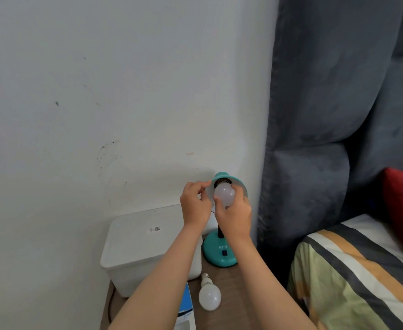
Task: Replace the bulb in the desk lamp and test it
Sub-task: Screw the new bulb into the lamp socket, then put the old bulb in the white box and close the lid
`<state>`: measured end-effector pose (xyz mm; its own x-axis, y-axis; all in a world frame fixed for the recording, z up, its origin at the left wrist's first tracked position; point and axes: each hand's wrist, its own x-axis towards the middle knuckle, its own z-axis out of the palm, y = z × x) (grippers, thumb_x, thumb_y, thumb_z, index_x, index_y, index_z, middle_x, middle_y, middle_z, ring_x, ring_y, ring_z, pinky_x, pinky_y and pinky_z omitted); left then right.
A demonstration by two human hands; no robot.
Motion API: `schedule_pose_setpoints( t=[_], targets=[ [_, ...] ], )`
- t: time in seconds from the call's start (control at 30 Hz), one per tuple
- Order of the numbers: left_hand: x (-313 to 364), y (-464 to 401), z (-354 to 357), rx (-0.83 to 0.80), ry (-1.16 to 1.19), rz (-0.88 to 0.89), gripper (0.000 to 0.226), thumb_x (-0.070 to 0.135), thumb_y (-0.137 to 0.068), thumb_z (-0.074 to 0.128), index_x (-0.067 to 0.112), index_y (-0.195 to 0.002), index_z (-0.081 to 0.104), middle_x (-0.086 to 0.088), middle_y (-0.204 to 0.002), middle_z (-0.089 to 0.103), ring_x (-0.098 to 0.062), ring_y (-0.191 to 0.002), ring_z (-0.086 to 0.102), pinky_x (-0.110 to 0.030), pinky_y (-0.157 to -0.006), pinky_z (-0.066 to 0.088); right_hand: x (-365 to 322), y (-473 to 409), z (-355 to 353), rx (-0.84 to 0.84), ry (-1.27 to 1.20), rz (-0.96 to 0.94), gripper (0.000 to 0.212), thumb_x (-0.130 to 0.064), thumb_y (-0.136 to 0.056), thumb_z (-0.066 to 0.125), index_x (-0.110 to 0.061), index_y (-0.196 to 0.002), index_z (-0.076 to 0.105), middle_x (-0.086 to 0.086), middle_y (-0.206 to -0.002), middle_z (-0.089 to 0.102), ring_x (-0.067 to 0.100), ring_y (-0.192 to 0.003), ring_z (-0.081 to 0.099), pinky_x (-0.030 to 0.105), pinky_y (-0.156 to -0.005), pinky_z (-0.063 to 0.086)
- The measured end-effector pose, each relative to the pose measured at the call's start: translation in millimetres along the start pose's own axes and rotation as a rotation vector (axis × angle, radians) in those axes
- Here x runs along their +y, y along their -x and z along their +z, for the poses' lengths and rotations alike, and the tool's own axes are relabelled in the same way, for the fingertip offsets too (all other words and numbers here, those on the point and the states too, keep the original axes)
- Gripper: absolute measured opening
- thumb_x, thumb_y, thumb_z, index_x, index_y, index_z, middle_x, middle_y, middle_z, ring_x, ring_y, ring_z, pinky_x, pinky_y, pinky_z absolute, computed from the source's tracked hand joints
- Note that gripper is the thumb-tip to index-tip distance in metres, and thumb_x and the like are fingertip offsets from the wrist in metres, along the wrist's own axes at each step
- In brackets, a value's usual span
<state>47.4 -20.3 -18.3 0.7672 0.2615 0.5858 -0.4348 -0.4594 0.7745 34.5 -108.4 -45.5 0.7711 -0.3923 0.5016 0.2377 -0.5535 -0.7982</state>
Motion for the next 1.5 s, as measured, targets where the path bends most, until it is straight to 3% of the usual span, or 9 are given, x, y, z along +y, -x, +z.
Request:
schedule_pose_setpoints(
  t=[0.27,0.33,0.43,0.6,0.8,0.87,1.0,1.1,1.5],
  targets=[
    [7.2,0.4,-12.1,-0.158,0.039,-0.061,0.034,-0.004,-0.083,0.051,0.018,-0.104,0.066,0.001,-0.101,0.063,-0.011,-0.095,0.059,-0.008,-0.077,0.040,1.1,9.3,-4.6,-0.011,-0.038,-0.023,0.051,-0.020,-0.084,0.064,-0.013,-0.131,0.045,0.016,-0.116,0.050,0.029,-0.095,0.058,0.035,-0.077,0.053],
    [7.5,7.7,-21.6,-0.195,0.032,-0.071,0.033,0.002,-0.085,0.053,0.019,-0.112,0.061,0.004,-0.111,0.061,-0.007,-0.103,0.055,-0.011,-0.085,0.040,3.4,20.3,-6.6,0.064,-0.037,-0.129,0.044,-0.016,-0.083,0.063,-0.010,-0.125,0.050,0.014,-0.108,0.050,0.025,-0.089,0.056,0.026,-0.072,0.048],
    [-6.5,22.9,-43.8,-0.155,-0.014,-0.133,0.035,0.009,-0.086,0.055,0.018,-0.120,0.055,0.001,-0.123,0.057,-0.010,-0.113,0.050,-0.022,-0.096,0.038,10.1,40.3,-5.5,0.077,0.013,-0.302,0.029,-0.012,-0.083,0.060,-0.008,-0.111,0.056,0.011,-0.095,0.054,0.022,-0.083,0.055,0.027,-0.070,0.049],
    [-49.8,47.2,-91.0,-0.113,-0.314,-0.269,0.041,0.026,-0.086,0.059,0.018,-0.125,0.049,-0.006,-0.132,0.050,-0.023,-0.125,0.044,-0.044,-0.113,0.022,13.2,87.1,23.0,-0.249,0.125,-0.487,0.025,-0.020,-0.080,0.062,-0.012,-0.103,0.059,0.006,-0.092,0.059,0.020,-0.083,0.059,0.026,-0.068,0.051],
    [-103.4,55.9,-151.6,-0.136,-0.756,-0.553,0.077,0.062,-0.077,0.054,0.019,-0.137,0.032,-0.019,-0.148,0.025,-0.037,-0.138,0.020,-0.060,-0.111,0.012,0.3,80.7,61.5,-0.536,0.300,-0.183,0.056,-0.042,-0.087,0.049,-0.013,-0.133,0.037,0.018,-0.132,0.042,0.033,-0.120,0.041,0.042,-0.100,0.039],
    [-117.5,53.0,-167.4,-0.158,-0.788,-0.632,0.086,0.068,-0.075,0.051,0.016,-0.139,0.027,-0.022,-0.148,0.023,-0.040,-0.137,0.019,-0.061,-0.111,0.012,-4.8,70.0,71.7,-0.583,0.392,-0.060,0.063,-0.047,-0.088,0.045,-0.014,-0.139,0.027,0.022,-0.141,0.031,0.038,-0.127,0.033,0.047,-0.108,0.030],
    [-130.1,43.0,-178.1,-0.162,-0.776,-0.608,0.092,0.073,-0.070,0.051,0.013,-0.137,0.028,-0.017,-0.136,0.045,-0.038,-0.123,0.044,-0.053,-0.104,0.029,-11.0,51.3,85.6,-0.670,0.432,0.063,0.066,-0.055,-0.086,0.045,-0.010,-0.132,0.029,0.019,-0.130,0.039,0.036,-0.118,0.042,0.047,-0.095,0.042],
    [-133.7,45.8,-177.9,-0.099,-0.646,-0.552,0.094,0.068,-0.068,0.059,0.012,-0.138,0.031,-0.014,-0.136,0.047,-0.034,-0.122,0.047,-0.043,-0.098,0.041,-8.3,49.9,89.4,-0.675,0.442,0.052,0.070,-0.058,-0.083,0.046,-0.010,-0.131,0.032,0.017,-0.129,0.038,0.034,-0.117,0.043,0.044,-0.090,0.045],
    [-134.7,57.6,-175.2,0.114,-0.503,-0.410,0.086,0.049,-0.070,0.073,0.012,-0.138,0.035,-0.012,-0.134,0.047,-0.030,-0.125,0.043,-0.041,-0.098,0.040,0.4,57.8,88.6,-0.425,0.323,-0.101,0.081,-0.062,-0.074,0.056,-0.014,-0.136,0.038,0.020,-0.129,0.042,0.035,-0.116,0.042,0.044,-0.096,0.040]
  ],
)
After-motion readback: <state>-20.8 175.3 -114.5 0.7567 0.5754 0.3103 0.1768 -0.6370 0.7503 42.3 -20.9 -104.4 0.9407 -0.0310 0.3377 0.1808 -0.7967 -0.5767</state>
